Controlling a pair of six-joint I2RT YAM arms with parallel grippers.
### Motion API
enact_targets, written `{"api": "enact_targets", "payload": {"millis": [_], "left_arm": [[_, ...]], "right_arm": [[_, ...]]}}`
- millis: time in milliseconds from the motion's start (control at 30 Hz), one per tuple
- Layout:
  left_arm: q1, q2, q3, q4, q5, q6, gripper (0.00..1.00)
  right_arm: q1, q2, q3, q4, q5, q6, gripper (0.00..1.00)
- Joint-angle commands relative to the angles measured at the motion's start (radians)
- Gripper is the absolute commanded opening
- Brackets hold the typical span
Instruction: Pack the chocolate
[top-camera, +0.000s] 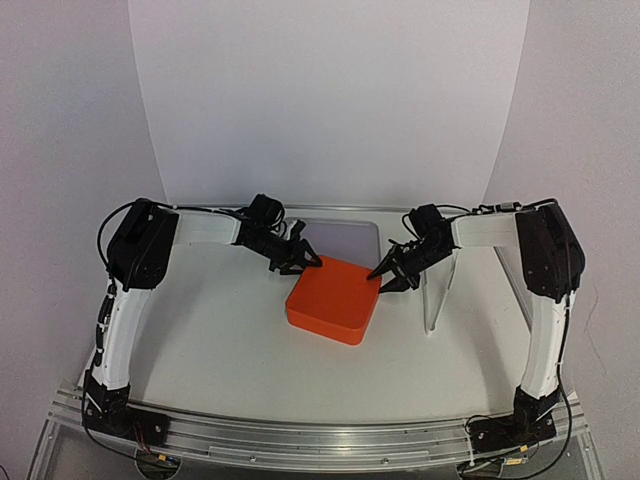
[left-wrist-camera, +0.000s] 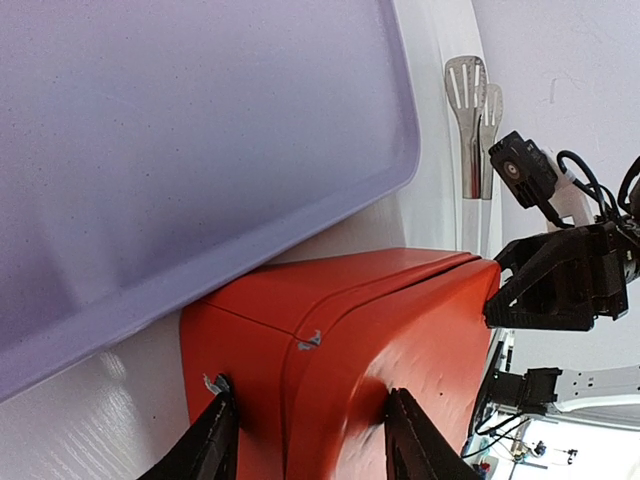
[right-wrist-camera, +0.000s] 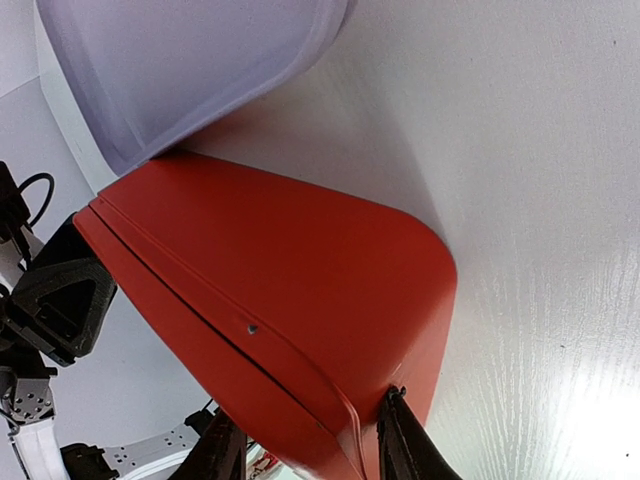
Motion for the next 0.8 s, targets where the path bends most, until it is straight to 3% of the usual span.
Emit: {"api": "enact_targets", "payload": {"millis": [0, 233, 467, 767], "left_arm": [[-0.091, 0.315, -0.162, -0.579, -0.085, -0.005, 0.06], [-0.091, 0.28, -0.134, -0.551, -0.055, -0.005, 0.04], [-0.09, 0.123, -0.005, -0.505, -0.096, -0.021, 0.15], [-0.091, -0.033, -0.101, -0.432, -0.107, -0.009, 0.34]], "right_arm": [[0.112, 0.21, -0.111, -0.081, 0.319, 0.084, 0.35], [0.112, 0.173, -0.083, -0.082, 0.318, 0.041, 0.35], [0.115, 0.118, 0.017, -0.083, 0.277, -0.108, 0.44], [0.115, 0.117, 0.076, -0.088, 0.26, -0.172, 0.46]]}}
